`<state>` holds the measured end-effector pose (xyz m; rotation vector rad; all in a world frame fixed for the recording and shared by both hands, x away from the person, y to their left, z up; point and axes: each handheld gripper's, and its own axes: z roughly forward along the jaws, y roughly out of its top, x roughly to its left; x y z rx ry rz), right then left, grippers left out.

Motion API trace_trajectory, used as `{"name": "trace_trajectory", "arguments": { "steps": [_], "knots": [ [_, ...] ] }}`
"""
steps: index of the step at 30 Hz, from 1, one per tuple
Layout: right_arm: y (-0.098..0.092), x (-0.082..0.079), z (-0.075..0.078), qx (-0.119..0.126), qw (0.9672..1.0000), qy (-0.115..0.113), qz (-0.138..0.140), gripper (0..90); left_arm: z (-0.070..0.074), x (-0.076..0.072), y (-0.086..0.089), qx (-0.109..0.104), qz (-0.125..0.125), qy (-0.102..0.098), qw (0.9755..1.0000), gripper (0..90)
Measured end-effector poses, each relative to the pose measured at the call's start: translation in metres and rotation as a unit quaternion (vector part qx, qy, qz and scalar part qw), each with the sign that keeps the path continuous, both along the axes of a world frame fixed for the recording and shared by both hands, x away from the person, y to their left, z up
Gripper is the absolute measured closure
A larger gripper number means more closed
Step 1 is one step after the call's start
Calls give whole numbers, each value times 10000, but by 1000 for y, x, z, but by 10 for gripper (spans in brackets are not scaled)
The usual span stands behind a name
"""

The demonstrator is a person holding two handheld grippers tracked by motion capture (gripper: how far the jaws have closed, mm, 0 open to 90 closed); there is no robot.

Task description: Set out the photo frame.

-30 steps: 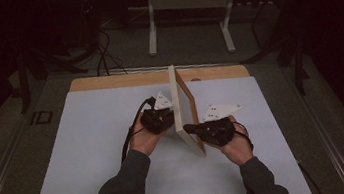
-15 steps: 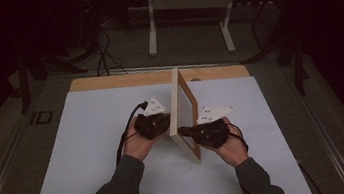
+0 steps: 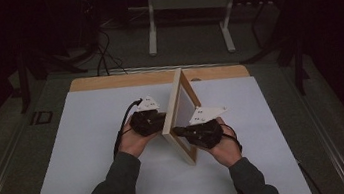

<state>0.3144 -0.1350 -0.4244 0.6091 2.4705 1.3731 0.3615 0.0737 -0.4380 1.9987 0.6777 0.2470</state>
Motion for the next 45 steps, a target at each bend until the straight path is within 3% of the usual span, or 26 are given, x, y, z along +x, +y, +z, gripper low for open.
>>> {"name": "trace_trajectory", "arguments": {
  "steps": [10,17,23,34,45],
  "knots": [
    [5,-2,0,-52,10000,-67,21,900,-3,-1,6,-217,33,115,9997,889],
    [-5,-2,-1,-117,9999,-35,-43,880,1,-4,12,-226,171,107,9995,797],
    [-18,-1,-4,-103,9999,50,-112,825,4,-3,22,-277,366,291,9985,742],
    [-31,2,-16,-198,9992,216,-289,675,12,-5,37,-403,651,539,9956,609],
    [-40,3,-22,-141,9986,310,-394,644,23,-12,45,-702,813,715,9916,506]
  ]
}}
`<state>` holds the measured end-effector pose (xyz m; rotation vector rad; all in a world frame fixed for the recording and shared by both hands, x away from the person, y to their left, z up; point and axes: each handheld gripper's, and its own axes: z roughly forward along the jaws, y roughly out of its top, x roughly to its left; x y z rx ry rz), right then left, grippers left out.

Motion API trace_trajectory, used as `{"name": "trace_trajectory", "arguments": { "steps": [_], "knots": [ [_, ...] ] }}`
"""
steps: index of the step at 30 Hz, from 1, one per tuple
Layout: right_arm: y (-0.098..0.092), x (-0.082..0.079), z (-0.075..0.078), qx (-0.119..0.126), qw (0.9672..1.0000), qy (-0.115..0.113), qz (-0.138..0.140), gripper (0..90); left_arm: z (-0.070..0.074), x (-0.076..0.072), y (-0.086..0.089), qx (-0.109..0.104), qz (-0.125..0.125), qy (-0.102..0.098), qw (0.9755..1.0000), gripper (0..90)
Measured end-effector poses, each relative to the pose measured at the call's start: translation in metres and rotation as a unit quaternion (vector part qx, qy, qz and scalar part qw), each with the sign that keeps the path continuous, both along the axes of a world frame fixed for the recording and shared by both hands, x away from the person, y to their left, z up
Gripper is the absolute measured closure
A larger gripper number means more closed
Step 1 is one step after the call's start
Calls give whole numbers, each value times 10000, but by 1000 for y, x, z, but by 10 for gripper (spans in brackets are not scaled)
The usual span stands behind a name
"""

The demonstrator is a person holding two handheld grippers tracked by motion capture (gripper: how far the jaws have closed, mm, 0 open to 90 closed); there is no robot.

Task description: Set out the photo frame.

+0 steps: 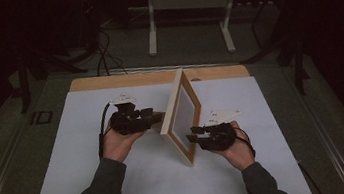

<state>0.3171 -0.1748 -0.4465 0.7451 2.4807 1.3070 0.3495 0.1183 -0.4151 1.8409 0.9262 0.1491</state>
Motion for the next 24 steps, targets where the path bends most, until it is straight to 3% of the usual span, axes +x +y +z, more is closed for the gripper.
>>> {"name": "trace_trajectory", "arguments": {
  "steps": [4,14,19,24],
  "knots": [
    [-1,0,-1,21,10000,19,-19,640,3,-3,0,24,182,-36,9998,428],
    [-5,1,-5,26,9999,90,-98,633,12,-10,-4,-28,329,-39,9994,277],
    [-3,1,-6,32,9999,84,-76,629,16,-15,-7,-145,267,-42,9995,261],
    [-3,1,-7,31,9999,94,-76,628,20,-22,-14,-110,177,-106,9997,248]
  ]
}}
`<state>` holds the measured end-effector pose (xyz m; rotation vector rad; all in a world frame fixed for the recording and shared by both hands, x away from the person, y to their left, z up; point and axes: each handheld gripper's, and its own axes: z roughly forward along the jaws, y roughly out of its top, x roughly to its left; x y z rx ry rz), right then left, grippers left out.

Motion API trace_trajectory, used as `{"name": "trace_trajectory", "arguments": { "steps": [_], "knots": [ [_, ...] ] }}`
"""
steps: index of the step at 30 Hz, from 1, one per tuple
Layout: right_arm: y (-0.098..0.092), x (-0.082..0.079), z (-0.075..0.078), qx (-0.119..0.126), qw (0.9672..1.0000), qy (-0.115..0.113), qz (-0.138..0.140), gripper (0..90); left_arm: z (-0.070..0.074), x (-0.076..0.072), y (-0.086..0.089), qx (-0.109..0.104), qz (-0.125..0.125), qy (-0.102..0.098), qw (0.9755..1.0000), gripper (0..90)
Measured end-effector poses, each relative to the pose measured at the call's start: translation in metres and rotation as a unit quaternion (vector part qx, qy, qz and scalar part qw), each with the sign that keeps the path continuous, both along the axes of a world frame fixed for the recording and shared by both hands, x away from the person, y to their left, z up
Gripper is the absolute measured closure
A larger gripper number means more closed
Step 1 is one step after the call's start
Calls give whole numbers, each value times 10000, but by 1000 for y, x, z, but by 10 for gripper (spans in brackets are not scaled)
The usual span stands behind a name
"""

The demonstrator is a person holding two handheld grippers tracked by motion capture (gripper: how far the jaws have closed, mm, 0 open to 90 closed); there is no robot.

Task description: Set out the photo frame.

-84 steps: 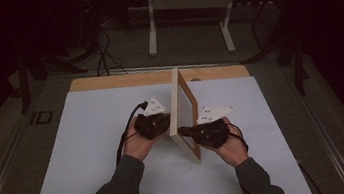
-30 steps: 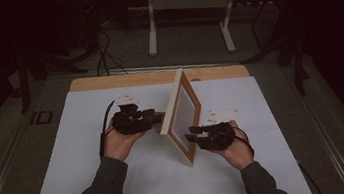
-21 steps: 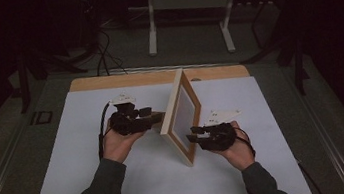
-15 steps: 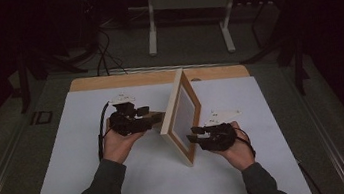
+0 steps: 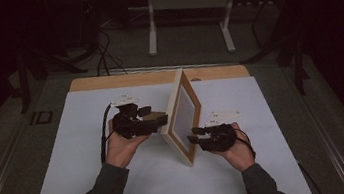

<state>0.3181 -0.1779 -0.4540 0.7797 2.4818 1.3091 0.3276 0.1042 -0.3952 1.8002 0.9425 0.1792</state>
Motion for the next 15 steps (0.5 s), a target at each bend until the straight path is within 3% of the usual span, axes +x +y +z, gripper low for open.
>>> {"name": "trace_trajectory", "arguments": {
  "steps": [9,15],
  "knots": [
    [-3,-1,-1,21,10000,5,-36,627,0,-10,-15,111,-137,-103,9998,249],
    [-7,-1,-1,53,9999,22,-84,626,-2,-19,-25,389,-73,-248,9989,249]
  ]
}}
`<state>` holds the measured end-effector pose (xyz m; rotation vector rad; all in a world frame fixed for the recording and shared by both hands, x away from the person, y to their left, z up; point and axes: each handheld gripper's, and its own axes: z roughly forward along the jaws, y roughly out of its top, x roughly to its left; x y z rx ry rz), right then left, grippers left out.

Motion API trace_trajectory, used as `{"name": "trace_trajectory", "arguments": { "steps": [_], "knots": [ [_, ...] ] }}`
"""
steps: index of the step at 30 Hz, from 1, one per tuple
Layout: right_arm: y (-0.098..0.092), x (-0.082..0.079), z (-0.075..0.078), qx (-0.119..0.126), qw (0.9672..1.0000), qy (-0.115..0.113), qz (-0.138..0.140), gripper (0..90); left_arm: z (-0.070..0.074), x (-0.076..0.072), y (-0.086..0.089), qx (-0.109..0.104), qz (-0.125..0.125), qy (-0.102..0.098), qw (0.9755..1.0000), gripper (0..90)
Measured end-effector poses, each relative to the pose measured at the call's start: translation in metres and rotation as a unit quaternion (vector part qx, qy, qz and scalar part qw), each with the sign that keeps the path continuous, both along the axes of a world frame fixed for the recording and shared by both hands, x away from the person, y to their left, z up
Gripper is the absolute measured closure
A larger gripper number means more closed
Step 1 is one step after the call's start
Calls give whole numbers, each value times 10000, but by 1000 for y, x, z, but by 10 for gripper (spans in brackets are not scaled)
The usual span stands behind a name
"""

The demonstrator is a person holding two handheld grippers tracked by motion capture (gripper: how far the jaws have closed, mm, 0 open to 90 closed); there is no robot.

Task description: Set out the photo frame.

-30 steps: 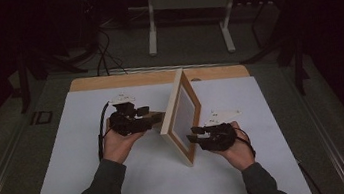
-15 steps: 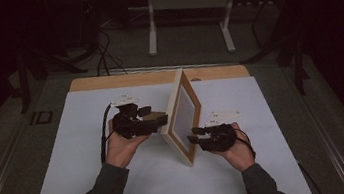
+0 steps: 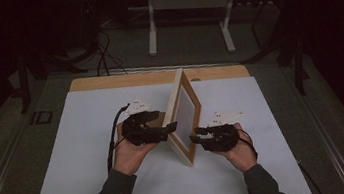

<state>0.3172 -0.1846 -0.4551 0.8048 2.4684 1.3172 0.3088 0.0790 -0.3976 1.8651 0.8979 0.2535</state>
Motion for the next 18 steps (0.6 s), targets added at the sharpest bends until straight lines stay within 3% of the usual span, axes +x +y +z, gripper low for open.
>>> {"name": "trace_trajectory", "arguments": {
  "steps": [7,15,18],
  "knots": [
    [-4,0,1,10,10000,-17,-57,627,-8,-3,-9,146,7,-26,9999,258],
    [-7,0,-2,4,10000,13,-83,625,-13,-6,-13,237,57,-83,9997,428],
    [-7,0,-2,12,10000,33,-86,625,-15,-7,-13,161,101,-87,9998,455]
  ]
}}
